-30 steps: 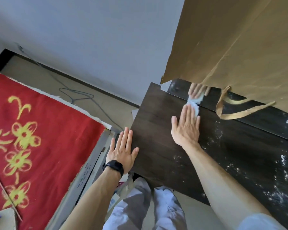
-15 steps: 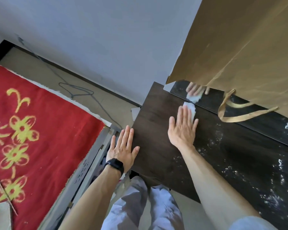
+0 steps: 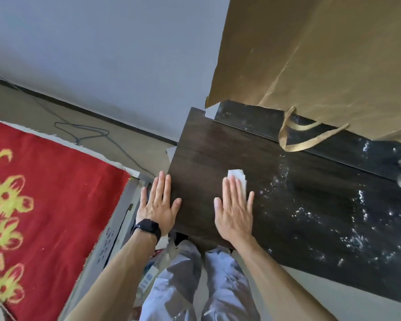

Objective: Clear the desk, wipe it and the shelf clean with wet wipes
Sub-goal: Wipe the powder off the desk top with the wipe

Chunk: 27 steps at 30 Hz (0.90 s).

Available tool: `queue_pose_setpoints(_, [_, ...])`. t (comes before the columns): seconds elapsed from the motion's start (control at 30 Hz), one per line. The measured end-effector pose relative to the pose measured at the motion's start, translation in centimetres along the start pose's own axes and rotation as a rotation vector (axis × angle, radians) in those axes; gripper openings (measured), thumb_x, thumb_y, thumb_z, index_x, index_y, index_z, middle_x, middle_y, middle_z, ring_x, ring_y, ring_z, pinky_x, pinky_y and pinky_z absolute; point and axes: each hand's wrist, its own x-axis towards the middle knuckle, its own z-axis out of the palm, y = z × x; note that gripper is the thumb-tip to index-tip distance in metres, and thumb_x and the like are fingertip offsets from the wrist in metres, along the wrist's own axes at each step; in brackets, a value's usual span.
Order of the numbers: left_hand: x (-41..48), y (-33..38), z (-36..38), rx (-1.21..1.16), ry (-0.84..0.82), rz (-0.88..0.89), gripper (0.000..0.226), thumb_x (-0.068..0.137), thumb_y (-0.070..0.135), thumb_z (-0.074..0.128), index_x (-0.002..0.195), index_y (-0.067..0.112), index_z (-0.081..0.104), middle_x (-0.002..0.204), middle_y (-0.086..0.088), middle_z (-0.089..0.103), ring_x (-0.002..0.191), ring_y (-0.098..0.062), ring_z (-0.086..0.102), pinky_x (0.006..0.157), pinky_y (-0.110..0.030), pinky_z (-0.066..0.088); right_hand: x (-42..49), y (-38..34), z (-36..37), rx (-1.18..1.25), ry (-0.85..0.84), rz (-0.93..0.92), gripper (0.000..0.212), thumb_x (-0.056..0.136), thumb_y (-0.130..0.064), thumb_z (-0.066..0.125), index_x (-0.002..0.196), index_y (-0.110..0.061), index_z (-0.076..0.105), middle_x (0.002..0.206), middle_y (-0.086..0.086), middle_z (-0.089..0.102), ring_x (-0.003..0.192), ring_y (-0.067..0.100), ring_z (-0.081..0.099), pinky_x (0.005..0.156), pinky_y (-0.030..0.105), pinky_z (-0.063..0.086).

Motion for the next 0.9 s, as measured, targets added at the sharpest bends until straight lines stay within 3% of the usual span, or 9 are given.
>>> queue_pose_setpoints(0.1, [0.0,0.0,0.0,-0.001,0.018,0.002,0.067,0.099,0.056,0.002,0.144,0.024,-0.036,0.158,0.003,-0.034,0.15,-0.015,-0.021,0.123,-0.044,-0.01,-1.4,6.0,-0.6,0.053,0.005,0.354,0.068,0.1,-0.048,0.02,0.157,-0.016,0.003,0.166,0.006,0.011,0.153,0.02,0.011,0.119,0.062,0.016])
queue_pose_setpoints(0.17, [0.0,0.0,0.2,-0.006,0.025,0.0,0.067,0.1,0.056,0.003,0.145,0.024,-0.035,0.158,0.003,-0.033,0.15,-0.015,-0.019,0.123,-0.043,-0.01,-1.2,4.6,-0.7,0.102,0.03,0.403,0.068,0.1,-0.048,0.02,0.157,-0.014,0.003,0.165,0.01,0.015,0.153,0.024,0.012,0.118,0.062,0.017])
queue_pose_setpoints(0.23, [0.0,-0.1,0.4,0.008,0.032,0.001,0.067,0.1,0.056,0.003,0.145,0.023,-0.035,0.159,0.003,-0.032,0.15,-0.015,-0.019,0.122,-0.043,-0.011,-1.0,0.0,-0.3,0.102,0.06,0.216,0.067,0.102,-0.047,0.023,0.158,-0.012,0.009,0.166,0.009,0.01,0.154,0.025,0.006,0.121,0.058,0.011])
queue_pose_setpoints(0.33, [-0.1,-0.1,0.3,0.018,0.017,0.003,0.067,0.1,0.054,0.004,0.143,0.022,-0.037,0.158,0.002,-0.033,0.149,-0.014,-0.021,0.123,-0.044,-0.009,-2.9,-6.1,0.6,0.1,-0.06,-0.183,0.063,0.105,-0.047,0.017,0.159,-0.017,0.003,0.167,-0.002,-0.005,0.154,0.015,-0.008,0.122,0.052,0.002])
queue_pose_setpoints(0.4, [-0.1,-0.1,0.2,0.04,0.026,0.006,0.067,0.1,0.054,0.003,0.142,0.021,-0.036,0.159,0.001,-0.033,0.15,-0.015,-0.02,0.123,-0.044,-0.008,-3.6,-4.5,0.5,0.069,-0.072,-0.238,0.062,0.106,-0.045,0.018,0.159,-0.017,0.004,0.167,-0.004,-0.003,0.153,0.012,-0.006,0.121,0.052,0.006])
queue_pose_setpoints(0.53, [-0.4,0.2,-0.2,0.021,0.047,0.021,0.066,0.102,0.053,0.007,0.143,0.022,-0.034,0.16,0.0,-0.03,0.15,-0.016,-0.019,0.121,-0.043,-0.011,-5.4,5.7,-0.1,-0.002,-0.022,0.205,0.065,0.102,-0.046,0.02,0.158,-0.013,0.016,0.166,0.001,0.007,0.154,0.017,0.011,0.121,0.057,0.015])
queue_pose_setpoints(0.63, [-0.4,0.1,0.1,0.014,0.069,0.036,0.067,0.102,0.052,0.008,0.146,0.021,-0.032,0.161,-0.001,-0.028,0.15,-0.015,-0.021,0.12,-0.042,-0.013,-5.7,5.5,-0.4,0.065,-0.016,0.368,0.068,0.101,-0.047,0.018,0.158,-0.01,0.013,0.166,0.005,0.005,0.153,0.023,0.013,0.12,0.059,0.016])
queue_pose_setpoints(0.8, [0.0,-0.1,0.7,0.031,0.067,0.035,0.069,0.102,0.052,0.011,0.153,0.018,-0.021,0.161,-0.001,-0.026,0.15,-0.015,-0.019,0.122,-0.044,-0.011,-6.6,-6.8,0.8,0.198,-0.083,-0.137,0.061,0.105,-0.046,0.02,0.159,-0.019,0.008,0.167,-0.002,-0.002,0.154,0.015,-0.006,0.121,0.054,0.006])
queue_pose_setpoints(0.9, [-0.1,0.0,0.7,0.028,0.067,0.035,0.07,0.101,0.052,0.01,0.154,0.016,-0.017,0.163,-0.003,-0.022,0.151,-0.017,-0.016,0.123,-0.046,-0.007,-7.6,-4.2,0.7,0.16,-0.077,-0.18,0.061,0.106,-0.045,0.023,0.159,-0.018,0.011,0.167,-0.003,0.0,0.154,0.013,-0.003,0.12,0.055,0.016])
